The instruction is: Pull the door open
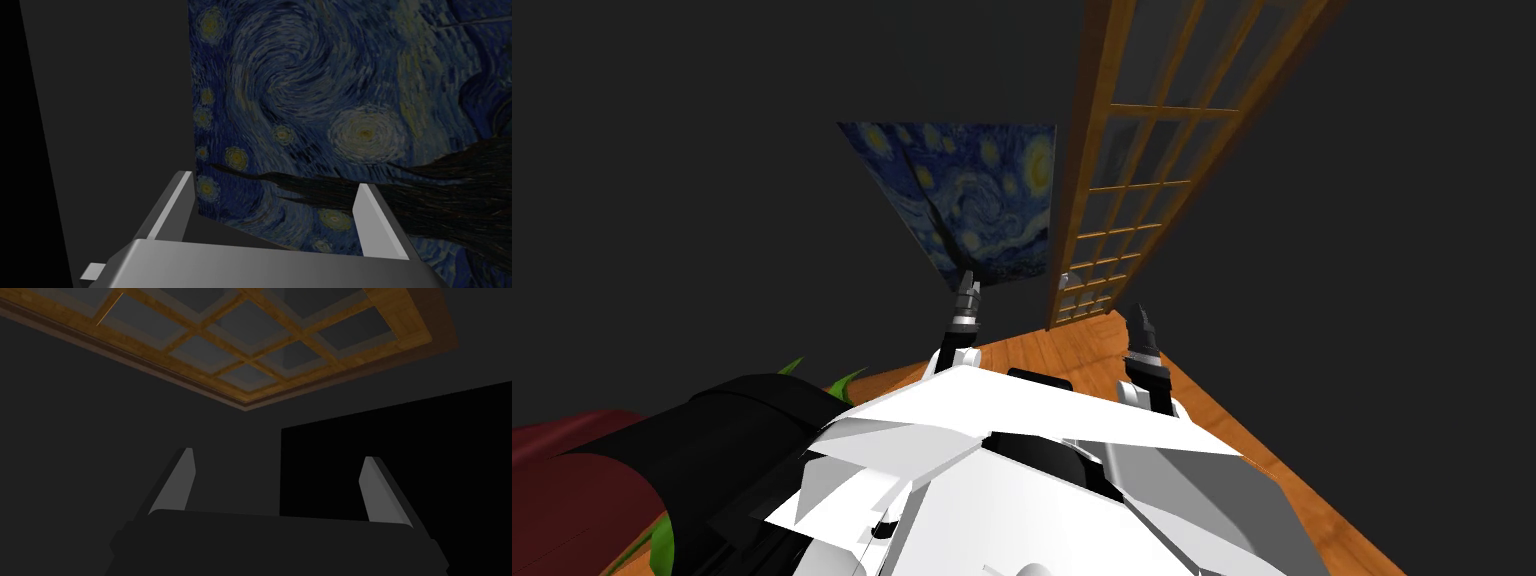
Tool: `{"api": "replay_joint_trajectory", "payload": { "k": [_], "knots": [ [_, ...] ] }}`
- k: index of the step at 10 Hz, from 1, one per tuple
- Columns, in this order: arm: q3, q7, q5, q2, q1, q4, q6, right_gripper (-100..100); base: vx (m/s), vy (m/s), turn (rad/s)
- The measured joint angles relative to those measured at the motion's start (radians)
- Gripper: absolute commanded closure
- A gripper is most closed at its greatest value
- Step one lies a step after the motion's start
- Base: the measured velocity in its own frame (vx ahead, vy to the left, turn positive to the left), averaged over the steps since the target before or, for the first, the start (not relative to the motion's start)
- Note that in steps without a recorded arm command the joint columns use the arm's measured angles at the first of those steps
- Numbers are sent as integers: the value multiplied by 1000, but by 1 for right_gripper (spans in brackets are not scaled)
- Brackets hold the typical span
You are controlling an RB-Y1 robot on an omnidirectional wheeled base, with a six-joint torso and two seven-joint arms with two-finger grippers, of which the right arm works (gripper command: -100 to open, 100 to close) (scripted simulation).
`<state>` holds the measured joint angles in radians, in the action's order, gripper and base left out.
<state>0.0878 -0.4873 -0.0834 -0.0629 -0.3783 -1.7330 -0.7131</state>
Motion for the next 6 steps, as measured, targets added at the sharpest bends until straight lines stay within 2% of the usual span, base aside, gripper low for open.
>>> {"api": "replay_joint_trajectory", "payload": {
  "k": [1,3,4,6],
  "knots": [
    [2,-20,-8,0,13,38,-9,-100,76,-28,195],
    [6,-56,-22,-8,19,74,-14,-100,54,-19,56],
    [11,-74,-28,-13,36,108,-21,-100,79,-23,157],
    [16,-111,-42,-20,49,150,-27,-100,54,-19,86]
  ]
}}
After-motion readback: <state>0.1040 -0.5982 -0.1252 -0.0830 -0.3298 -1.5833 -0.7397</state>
